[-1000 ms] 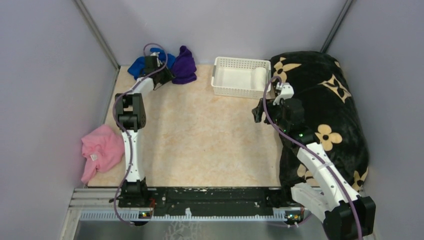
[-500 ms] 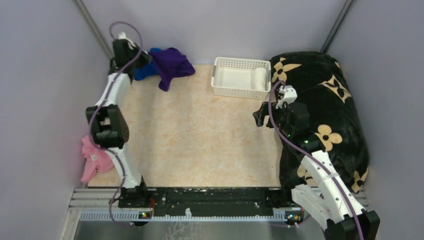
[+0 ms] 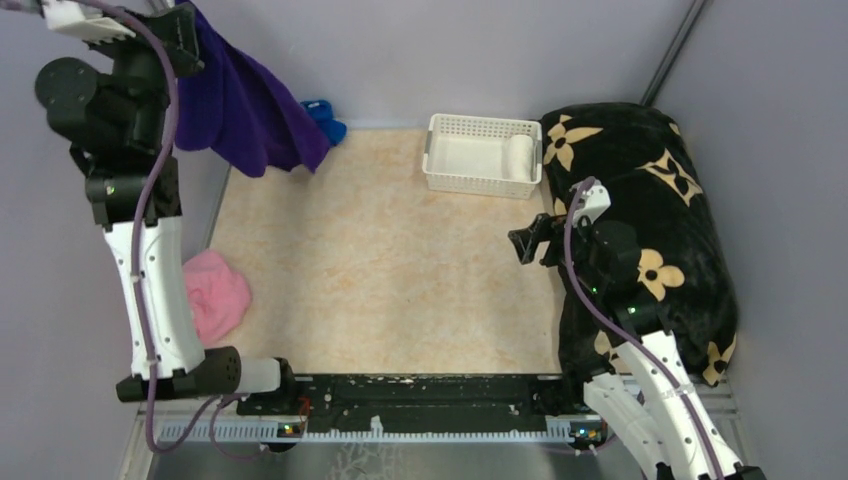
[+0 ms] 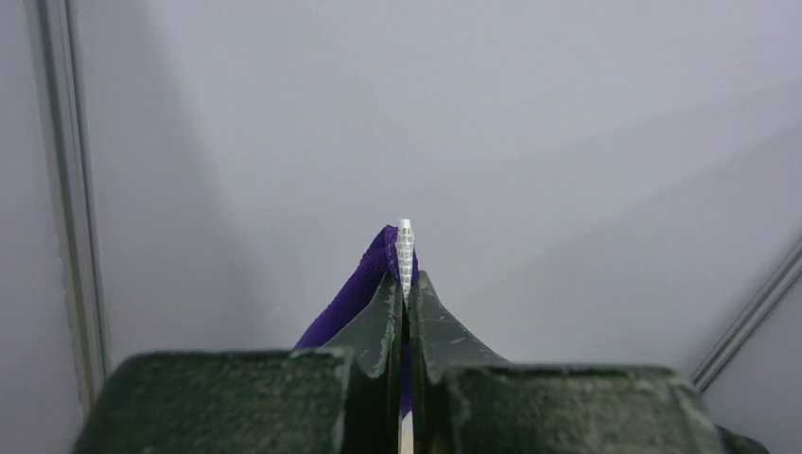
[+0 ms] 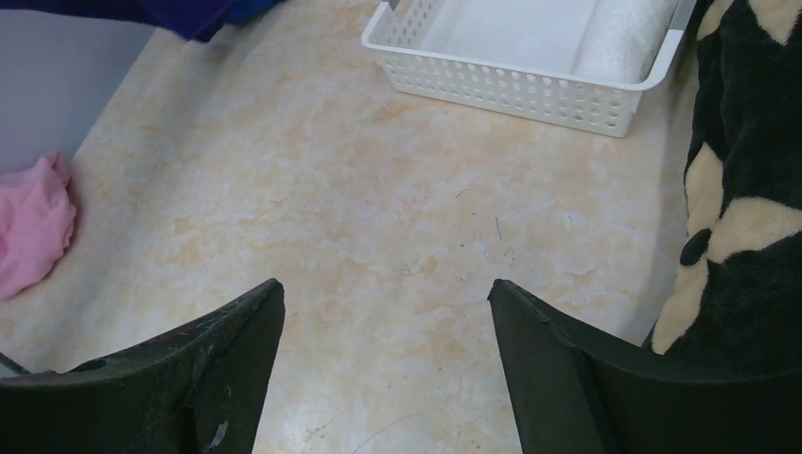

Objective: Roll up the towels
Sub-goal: Place the towel at the center of the board.

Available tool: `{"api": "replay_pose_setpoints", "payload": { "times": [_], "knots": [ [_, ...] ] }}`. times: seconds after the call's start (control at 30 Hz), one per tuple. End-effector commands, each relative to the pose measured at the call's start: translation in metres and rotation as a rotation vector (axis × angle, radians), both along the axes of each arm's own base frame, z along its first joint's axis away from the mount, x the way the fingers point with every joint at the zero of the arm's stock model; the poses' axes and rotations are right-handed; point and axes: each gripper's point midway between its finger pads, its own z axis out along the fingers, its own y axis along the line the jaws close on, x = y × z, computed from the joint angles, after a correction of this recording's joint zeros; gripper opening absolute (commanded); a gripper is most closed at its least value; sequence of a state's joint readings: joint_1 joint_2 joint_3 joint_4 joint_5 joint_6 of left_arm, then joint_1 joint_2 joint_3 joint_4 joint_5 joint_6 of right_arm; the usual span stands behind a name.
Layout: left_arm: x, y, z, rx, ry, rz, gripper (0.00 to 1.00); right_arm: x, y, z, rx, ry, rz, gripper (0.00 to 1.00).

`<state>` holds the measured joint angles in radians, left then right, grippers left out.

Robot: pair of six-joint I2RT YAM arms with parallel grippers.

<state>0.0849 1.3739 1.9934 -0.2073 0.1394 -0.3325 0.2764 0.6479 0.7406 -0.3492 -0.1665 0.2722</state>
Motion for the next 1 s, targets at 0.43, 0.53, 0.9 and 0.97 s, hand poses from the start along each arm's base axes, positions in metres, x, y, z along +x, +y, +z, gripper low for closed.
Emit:
{"api": "replay_pose_setpoints", "payload": {
  "times": [0.43,0.53,0.9,0.97],
  "knots": [
    [-0.058,-0.184,-0.116,0.025,0.281,-0.762,0.04,-0.017,0.026,0.008,0.104,-0.008,0.146,0.79],
    [-0.063,-0.225,-0.107,0.045,0.290,-0.866,0.04,-0.015,0.025,0.008,0.102,-0.012,0.137,0.79],
    [-0.106,-0.259,-0.035,0.162,0.144,-0.975,0.05,-0.011,0.008,0.025,0.050,-0.059,0.058,0.79],
    [-0.099,-0.245,-0.057,0.199,0.184,-0.872,0.06,-0.011,0.006,0.027,0.035,-0.062,0.050,0.79]
  ]
}}
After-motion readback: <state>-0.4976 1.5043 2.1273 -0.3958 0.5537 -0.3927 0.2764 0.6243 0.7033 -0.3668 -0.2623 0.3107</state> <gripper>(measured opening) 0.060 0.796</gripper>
